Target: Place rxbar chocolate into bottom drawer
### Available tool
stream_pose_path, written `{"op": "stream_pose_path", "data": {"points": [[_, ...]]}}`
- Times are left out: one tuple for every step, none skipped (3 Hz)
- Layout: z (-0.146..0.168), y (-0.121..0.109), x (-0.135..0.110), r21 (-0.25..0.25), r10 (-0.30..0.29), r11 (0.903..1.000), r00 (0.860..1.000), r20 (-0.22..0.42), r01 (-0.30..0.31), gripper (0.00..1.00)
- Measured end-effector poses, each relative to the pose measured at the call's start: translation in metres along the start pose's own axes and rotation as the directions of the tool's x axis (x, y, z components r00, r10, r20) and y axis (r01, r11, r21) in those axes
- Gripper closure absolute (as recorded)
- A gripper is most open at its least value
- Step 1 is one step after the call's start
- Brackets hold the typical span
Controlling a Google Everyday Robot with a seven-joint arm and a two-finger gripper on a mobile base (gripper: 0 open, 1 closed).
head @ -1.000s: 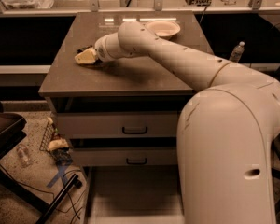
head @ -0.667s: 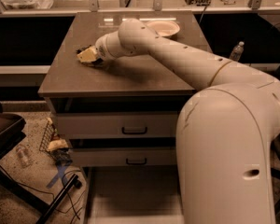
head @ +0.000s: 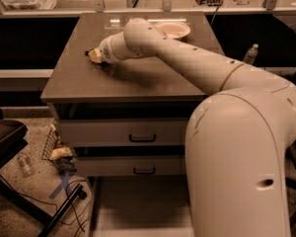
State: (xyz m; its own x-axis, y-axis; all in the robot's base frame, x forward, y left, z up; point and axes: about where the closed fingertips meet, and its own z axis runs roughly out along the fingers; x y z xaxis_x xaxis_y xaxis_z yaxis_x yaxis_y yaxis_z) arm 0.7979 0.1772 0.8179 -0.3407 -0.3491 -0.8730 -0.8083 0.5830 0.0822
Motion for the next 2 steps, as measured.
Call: {"op": "stream_pose_path", "data": {"points": [[0.0001, 0.0001, 0.0000, 0.000, 0.000, 1.0000, 1.000, 0.000, 0.000, 1.00], [0.0001, 0.0001, 0.0000, 0.000, 0.000, 1.0000, 1.000, 0.000, 0.000, 1.00]]}}
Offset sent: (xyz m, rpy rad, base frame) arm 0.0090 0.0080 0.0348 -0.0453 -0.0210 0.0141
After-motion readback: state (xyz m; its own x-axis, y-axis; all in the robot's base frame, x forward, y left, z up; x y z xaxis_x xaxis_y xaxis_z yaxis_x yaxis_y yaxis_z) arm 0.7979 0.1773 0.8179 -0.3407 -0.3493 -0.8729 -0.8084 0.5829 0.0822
